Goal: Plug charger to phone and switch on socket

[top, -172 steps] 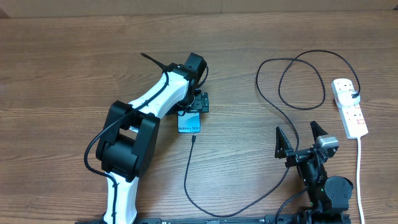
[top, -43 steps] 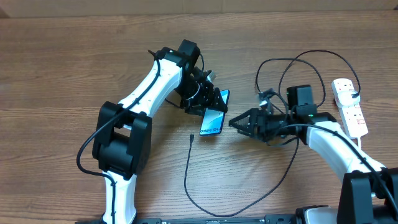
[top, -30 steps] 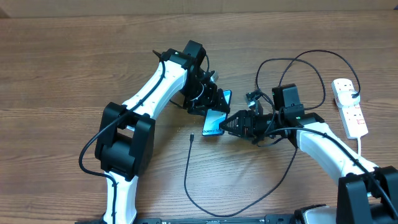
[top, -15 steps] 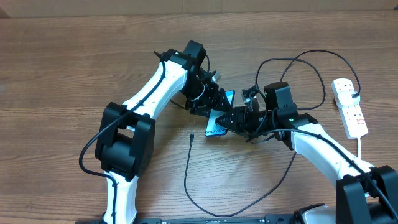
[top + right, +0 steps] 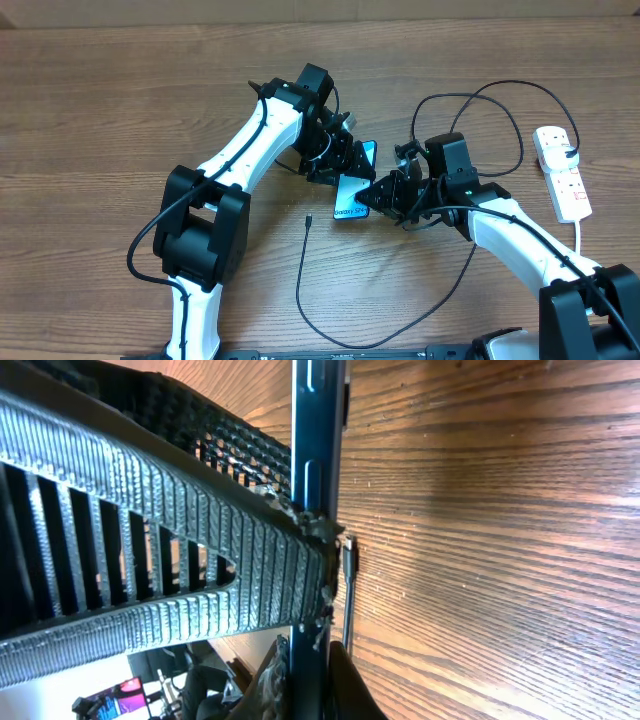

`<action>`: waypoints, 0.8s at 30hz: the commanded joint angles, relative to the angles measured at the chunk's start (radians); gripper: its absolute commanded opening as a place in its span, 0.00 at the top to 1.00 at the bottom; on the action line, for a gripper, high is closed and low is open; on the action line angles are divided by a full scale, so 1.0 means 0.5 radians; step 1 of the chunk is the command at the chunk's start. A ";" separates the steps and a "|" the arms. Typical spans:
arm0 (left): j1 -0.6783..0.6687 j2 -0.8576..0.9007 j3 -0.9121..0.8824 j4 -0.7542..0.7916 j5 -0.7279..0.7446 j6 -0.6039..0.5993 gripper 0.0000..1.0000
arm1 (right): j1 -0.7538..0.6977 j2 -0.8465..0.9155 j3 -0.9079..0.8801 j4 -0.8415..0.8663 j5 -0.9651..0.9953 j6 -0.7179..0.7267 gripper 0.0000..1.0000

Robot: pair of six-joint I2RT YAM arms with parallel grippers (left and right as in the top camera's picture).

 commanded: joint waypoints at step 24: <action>0.111 -0.082 0.043 0.169 0.441 0.193 0.01 | -0.185 -0.020 0.031 0.394 -0.770 -0.069 0.96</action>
